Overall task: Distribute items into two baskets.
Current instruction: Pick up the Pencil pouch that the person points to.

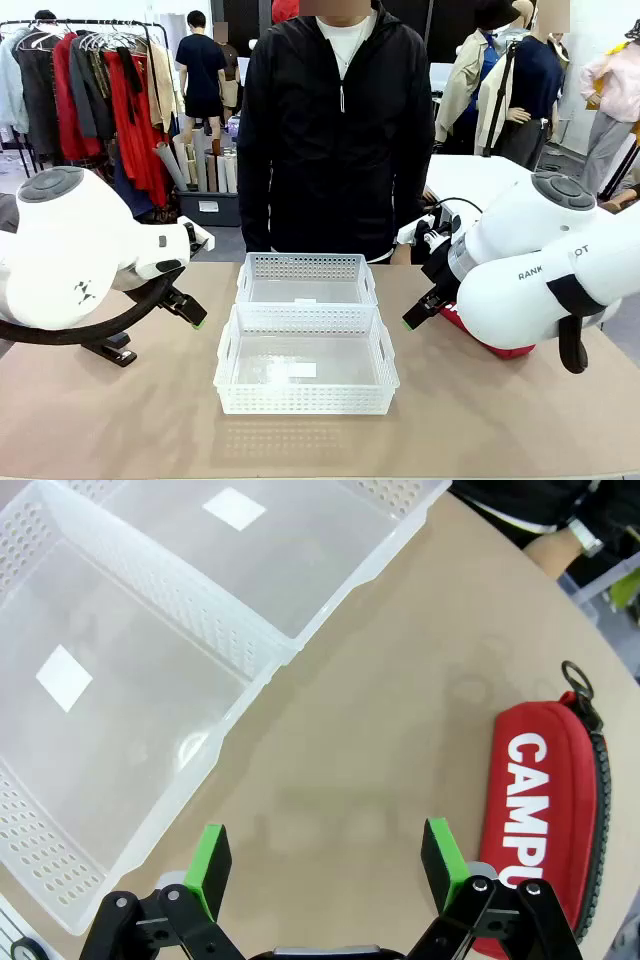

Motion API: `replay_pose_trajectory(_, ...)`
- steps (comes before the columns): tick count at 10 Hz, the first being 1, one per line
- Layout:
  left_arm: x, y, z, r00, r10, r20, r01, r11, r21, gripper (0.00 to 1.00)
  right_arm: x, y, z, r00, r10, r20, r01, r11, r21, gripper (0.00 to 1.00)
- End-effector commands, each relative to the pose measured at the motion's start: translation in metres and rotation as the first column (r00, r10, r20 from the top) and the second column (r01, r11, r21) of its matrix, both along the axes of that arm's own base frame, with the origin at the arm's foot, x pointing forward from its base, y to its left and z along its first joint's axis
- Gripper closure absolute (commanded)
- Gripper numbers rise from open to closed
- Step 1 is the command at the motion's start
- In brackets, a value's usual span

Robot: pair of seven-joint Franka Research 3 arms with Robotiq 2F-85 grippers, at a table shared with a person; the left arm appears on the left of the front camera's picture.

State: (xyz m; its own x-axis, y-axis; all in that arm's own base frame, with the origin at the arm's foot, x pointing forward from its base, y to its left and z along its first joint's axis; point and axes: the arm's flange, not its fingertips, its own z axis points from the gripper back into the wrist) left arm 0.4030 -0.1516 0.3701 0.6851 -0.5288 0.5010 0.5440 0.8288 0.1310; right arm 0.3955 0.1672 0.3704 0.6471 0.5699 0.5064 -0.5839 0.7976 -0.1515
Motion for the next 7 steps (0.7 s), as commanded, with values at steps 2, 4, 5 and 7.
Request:
replay_pose_trajectory(2, 0.0, 0.0, 0.0001, 1.0, 0.0, 0.0, 0.0, 1.0, 0.0, 0.0, 0.0, 0.0, 0.0, 1.0, 0.0, 0.0, 0.0, 1.0, 0.0, 0.0)
replay_pose_trajectory(4, 0.0, 0.0, 0.0001, 1.0, 0.0, 0.0, 0.0, 1.0, 0.0, 0.0, 0.0, 0.0, 0.0, 1.0, 0.0, 0.0, 0.0, 1.0, 0.0, 0.0)
replay_pose_trajectory(5, 0.0, 0.0, 0.0001, 1.0, 0.0, 0.0, 0.0, 1.0, 0.0, 0.0, 0.0, 0.0, 0.0, 1.0, 0.0, 0.0, 0.0, 1.0, 0.0, 0.0)
replay_pose_trajectory(7, 0.0, 0.0, 0.0001, 1.0, 0.0, 0.0, 0.0, 1.0, 0.0, 0.0, 0.0, 0.0, 0.0, 1.0, 0.0, 0.0, 0.0, 1.0, 0.0, 0.0)
